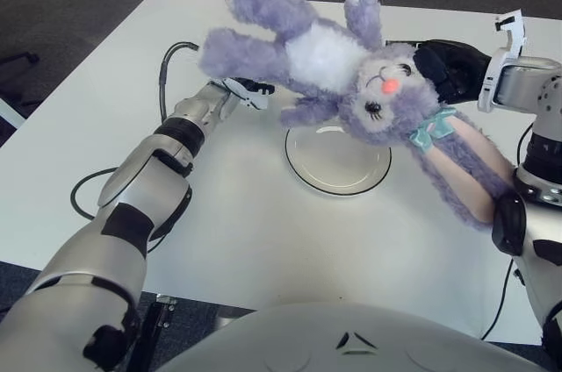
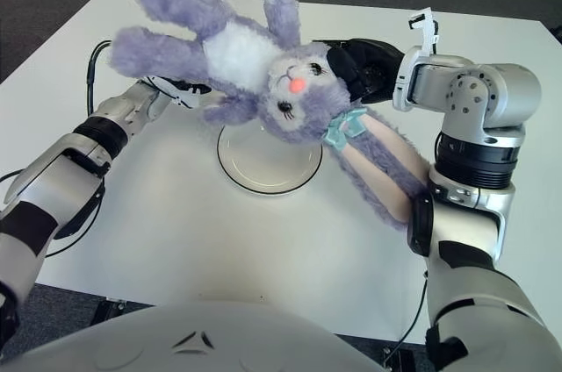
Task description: Put the doll into the plate.
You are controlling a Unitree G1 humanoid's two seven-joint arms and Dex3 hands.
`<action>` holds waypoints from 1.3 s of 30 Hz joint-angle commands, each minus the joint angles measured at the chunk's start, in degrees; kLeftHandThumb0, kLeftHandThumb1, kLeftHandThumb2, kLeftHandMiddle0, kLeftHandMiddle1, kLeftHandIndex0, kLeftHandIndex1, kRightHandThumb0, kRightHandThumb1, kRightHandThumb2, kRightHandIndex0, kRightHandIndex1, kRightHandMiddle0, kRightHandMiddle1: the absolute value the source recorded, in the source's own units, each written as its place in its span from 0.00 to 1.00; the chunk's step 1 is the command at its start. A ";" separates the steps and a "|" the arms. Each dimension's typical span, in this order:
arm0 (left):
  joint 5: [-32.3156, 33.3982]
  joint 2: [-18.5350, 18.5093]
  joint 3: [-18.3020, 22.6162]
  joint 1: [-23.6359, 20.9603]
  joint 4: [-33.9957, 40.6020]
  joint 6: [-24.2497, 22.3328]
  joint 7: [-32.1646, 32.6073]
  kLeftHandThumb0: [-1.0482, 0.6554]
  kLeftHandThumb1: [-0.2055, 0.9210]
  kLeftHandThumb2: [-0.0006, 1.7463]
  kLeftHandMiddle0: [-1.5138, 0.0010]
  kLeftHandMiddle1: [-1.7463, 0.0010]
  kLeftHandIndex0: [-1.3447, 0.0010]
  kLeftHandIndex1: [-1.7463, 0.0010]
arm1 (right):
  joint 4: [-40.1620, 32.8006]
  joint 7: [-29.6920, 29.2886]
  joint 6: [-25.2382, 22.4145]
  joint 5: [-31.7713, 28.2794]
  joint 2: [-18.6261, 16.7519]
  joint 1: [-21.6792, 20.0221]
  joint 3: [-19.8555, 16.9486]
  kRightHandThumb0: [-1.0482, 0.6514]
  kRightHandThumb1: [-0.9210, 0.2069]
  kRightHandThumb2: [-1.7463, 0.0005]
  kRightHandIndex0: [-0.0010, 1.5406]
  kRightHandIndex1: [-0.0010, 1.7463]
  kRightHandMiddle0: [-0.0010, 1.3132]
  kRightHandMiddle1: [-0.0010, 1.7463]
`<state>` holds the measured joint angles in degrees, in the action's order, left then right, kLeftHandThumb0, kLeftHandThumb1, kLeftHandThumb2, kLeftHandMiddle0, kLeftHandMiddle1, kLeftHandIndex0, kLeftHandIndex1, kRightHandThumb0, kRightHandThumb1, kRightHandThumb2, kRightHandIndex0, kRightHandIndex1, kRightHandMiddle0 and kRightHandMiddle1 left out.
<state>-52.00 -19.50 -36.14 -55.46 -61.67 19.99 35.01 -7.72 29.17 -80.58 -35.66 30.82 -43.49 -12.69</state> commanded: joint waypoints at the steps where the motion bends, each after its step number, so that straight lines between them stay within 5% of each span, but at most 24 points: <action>1: 0.57 -0.37 0.39 0.01 0.03 -0.42 -0.76 0.33 0.46 0.75 0.20 0.00 0.54 0.00 | -1.83 -0.95 -1.16 0.10 1.19 0.57 0.13 0.62 0.72 0.13 0.54 0.92 0.40 1.00; 12: 0.04 -0.43 0.04 -0.07 0.39 -0.76 -0.75 0.33 0.46 0.75 0.21 0.00 0.54 0.00 | -2.95 -2.40 -6.86 -0.92 0.31 2.05 -2.84 0.62 0.75 0.14 0.58 0.85 0.43 1.00; 39: -0.26 -0.81 -0.10 0.57 2.16 -1.71 -0.79 0.33 0.45 0.76 0.22 0.00 0.53 0.00 | -3.01 1.70 -3.14 -2.25 2.64 9.08 -2.27 0.62 0.80 0.12 0.63 0.79 0.48 1.00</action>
<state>-52.30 -19.83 -36.32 -55.45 -60.11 18.59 34.65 -11.08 29.18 -85.21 -36.96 32.25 -35.75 -15.62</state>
